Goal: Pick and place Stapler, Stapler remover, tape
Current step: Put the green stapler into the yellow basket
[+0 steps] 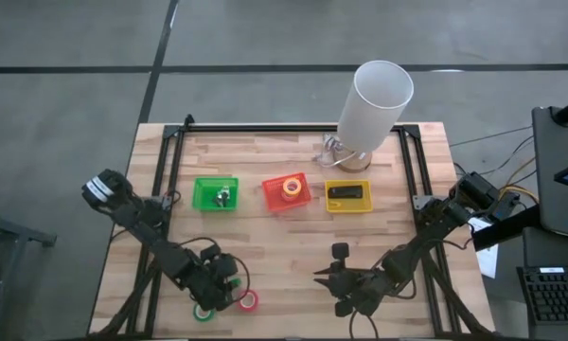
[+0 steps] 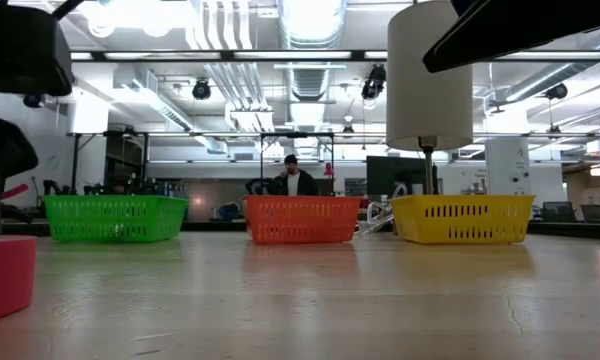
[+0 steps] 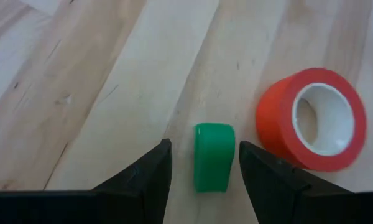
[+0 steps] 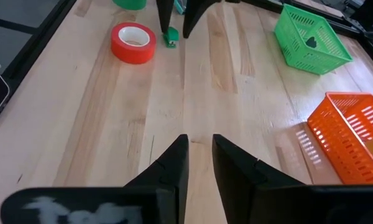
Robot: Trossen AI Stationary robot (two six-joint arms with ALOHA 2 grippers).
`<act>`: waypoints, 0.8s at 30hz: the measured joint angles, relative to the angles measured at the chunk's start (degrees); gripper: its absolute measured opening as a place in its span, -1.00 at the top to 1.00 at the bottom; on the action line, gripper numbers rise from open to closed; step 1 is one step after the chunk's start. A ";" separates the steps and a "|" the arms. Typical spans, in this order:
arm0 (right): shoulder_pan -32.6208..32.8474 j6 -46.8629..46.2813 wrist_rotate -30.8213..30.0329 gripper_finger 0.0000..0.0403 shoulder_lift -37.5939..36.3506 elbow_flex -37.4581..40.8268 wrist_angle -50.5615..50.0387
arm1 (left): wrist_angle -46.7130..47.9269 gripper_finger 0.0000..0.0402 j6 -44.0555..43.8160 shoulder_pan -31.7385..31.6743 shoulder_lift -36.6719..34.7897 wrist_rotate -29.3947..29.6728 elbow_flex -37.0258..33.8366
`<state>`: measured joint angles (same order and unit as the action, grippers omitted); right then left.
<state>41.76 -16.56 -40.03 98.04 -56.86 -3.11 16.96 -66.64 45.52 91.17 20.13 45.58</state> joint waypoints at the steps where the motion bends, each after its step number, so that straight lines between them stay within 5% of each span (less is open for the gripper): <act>1: 0.00 0.00 0.00 0.68 0.00 0.00 0.00 | -0.41 0.06 0.02 -0.02 0.49 0.18 0.00; 12: -0.02 0.01 -0.01 0.70 0.00 0.02 0.11 | -1.02 0.10 0.54 -0.20 4.84 0.78 0.29; 24: -0.02 -0.46 -0.48 0.63 0.00 0.02 0.80 | -1.17 0.64 5.36 -1.01 2.98 3.17 0.50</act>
<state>41.74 -17.02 -40.51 98.04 -56.84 -2.32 15.79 -61.28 44.51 94.15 23.30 46.09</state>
